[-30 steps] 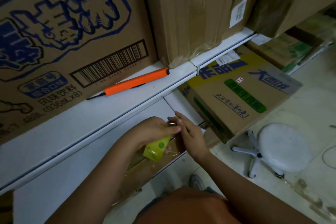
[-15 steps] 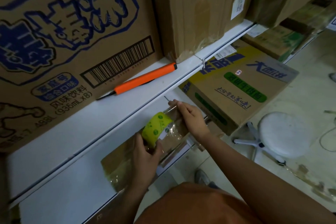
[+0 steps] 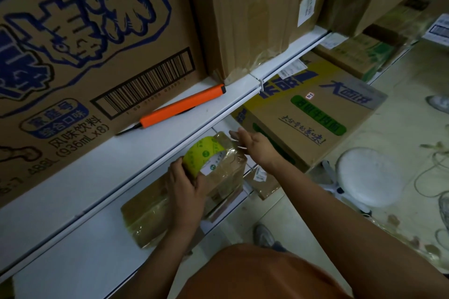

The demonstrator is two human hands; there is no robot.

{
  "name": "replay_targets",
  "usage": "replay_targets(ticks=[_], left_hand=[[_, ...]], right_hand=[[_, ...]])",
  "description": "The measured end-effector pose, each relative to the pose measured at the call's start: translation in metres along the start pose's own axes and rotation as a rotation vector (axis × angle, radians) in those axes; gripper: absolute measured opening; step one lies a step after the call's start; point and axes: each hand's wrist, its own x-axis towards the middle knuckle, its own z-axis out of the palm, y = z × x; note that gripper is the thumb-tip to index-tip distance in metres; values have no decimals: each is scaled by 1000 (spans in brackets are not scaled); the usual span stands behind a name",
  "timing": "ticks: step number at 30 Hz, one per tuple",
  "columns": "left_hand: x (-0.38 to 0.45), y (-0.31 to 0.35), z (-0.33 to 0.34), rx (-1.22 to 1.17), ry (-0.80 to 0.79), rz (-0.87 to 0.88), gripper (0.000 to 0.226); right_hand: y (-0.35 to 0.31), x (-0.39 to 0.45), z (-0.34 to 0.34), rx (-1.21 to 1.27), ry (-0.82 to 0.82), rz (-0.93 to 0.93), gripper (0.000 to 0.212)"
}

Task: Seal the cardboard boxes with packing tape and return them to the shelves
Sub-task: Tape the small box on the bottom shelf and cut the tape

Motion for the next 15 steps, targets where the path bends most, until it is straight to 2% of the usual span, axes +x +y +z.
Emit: replay_targets(ticks=[2,5,6,10,15], left_hand=[[3,-1,1,22,8,9,43],[8,-2,4,59,7,14,47],[9,-1,4,76,2,14,48],[12,-1,5,146,-2,12,48],[16,3,7,200,-2,15,41]], right_hand=[[4,7,0,-65,-3,29,71],[7,7,-1,-130,6,31,47],[9,8,0,-129,2,27,46],[9,13,2,-128,-68,20,50],[15,14,5,-223,-108,107,60]])
